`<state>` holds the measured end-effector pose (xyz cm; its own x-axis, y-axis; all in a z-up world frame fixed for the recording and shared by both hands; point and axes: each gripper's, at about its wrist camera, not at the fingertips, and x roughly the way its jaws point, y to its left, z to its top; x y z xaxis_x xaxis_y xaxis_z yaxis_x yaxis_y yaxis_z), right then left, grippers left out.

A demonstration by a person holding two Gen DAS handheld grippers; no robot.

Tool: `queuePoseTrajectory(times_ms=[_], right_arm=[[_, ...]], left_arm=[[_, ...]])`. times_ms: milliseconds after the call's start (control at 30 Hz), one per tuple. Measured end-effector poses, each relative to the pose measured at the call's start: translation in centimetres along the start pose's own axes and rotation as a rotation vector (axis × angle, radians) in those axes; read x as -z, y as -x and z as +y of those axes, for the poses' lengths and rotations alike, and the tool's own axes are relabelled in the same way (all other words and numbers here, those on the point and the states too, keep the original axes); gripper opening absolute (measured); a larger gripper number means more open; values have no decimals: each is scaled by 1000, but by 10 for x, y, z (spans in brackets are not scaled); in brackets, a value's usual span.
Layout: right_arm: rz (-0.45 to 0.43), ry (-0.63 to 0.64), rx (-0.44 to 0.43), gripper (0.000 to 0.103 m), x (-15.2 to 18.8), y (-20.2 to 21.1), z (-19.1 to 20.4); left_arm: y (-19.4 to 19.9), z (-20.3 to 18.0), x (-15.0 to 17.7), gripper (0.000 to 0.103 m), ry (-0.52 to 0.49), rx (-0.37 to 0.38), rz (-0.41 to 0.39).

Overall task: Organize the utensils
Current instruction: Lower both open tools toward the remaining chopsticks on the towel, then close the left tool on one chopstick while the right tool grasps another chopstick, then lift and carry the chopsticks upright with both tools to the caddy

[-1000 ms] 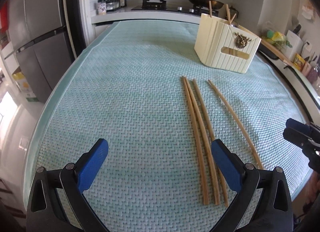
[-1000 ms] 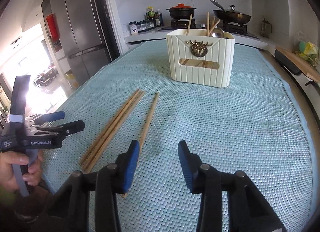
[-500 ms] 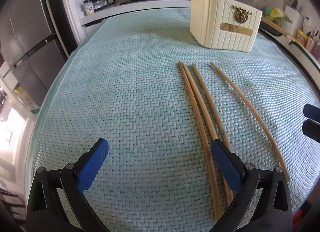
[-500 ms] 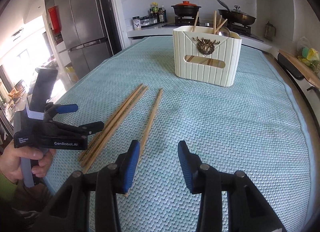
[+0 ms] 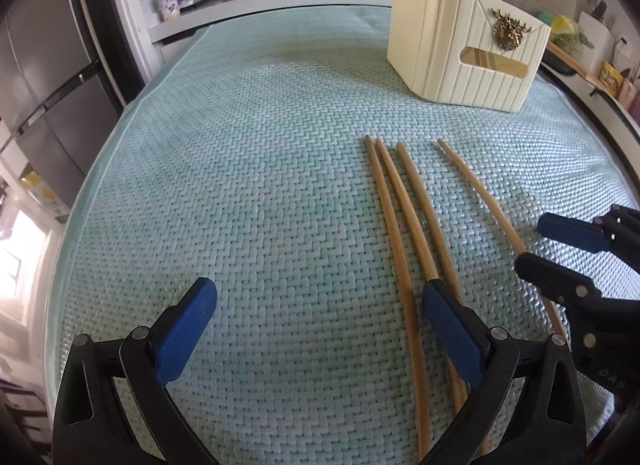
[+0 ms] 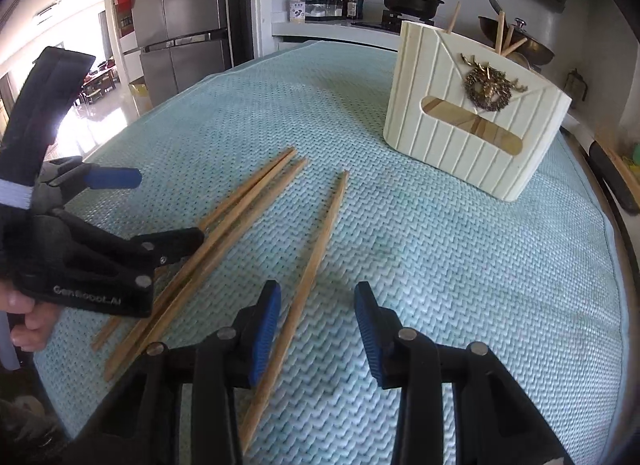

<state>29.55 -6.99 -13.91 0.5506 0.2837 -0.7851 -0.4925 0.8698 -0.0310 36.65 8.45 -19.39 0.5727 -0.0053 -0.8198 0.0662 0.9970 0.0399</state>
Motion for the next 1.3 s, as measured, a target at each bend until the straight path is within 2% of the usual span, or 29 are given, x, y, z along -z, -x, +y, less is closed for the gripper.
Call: queuePoseTrajectory(times_ms=[100,367,467,533,633,667,733,767,833,867,933,1100,1300], right_arm=[[6,9,15,33,-14,-14,-3],[109,9,-6,24,-42,-41,-10],[140,33,-10,24,-49,-46,-9],[154,38,-15,24,-54,-50,-9],[165,34,-10,11,-60,-56,-11],[168,31,-15,10,-61,-57,-13],[173,21,-29,8,-62,-58,-15],[174,22,-26,7,-61,-57,-17],[168,19,-21,6,-59,-54,-21],[165,8,-21,6,-56,-52,-25],[156,-19,-22,6,-48,-45,-40],[155,-81,-23,6,-23,-31,-69],[181,-113,-25,6,-8,-23,-96]], left_arm=[[-9,-2,-9,102,-10,5,11],[-31,5,-40,101,-6,52,51],[-38,4,-51,98,-29,67,72],[-41,2,-58,89,-50,83,87],[-44,-3,-67,76,-81,103,112],[-44,-4,-69,73,-89,110,118],[-45,-7,-74,57,-106,118,130],[-44,-9,-74,53,-115,124,133],[-43,-12,-74,34,-129,133,134],[-42,-12,-73,30,-129,139,133],[-42,-11,-72,12,-123,155,131],[-30,-14,-60,4,-76,199,129],[-30,-11,-60,4,-64,221,129]])
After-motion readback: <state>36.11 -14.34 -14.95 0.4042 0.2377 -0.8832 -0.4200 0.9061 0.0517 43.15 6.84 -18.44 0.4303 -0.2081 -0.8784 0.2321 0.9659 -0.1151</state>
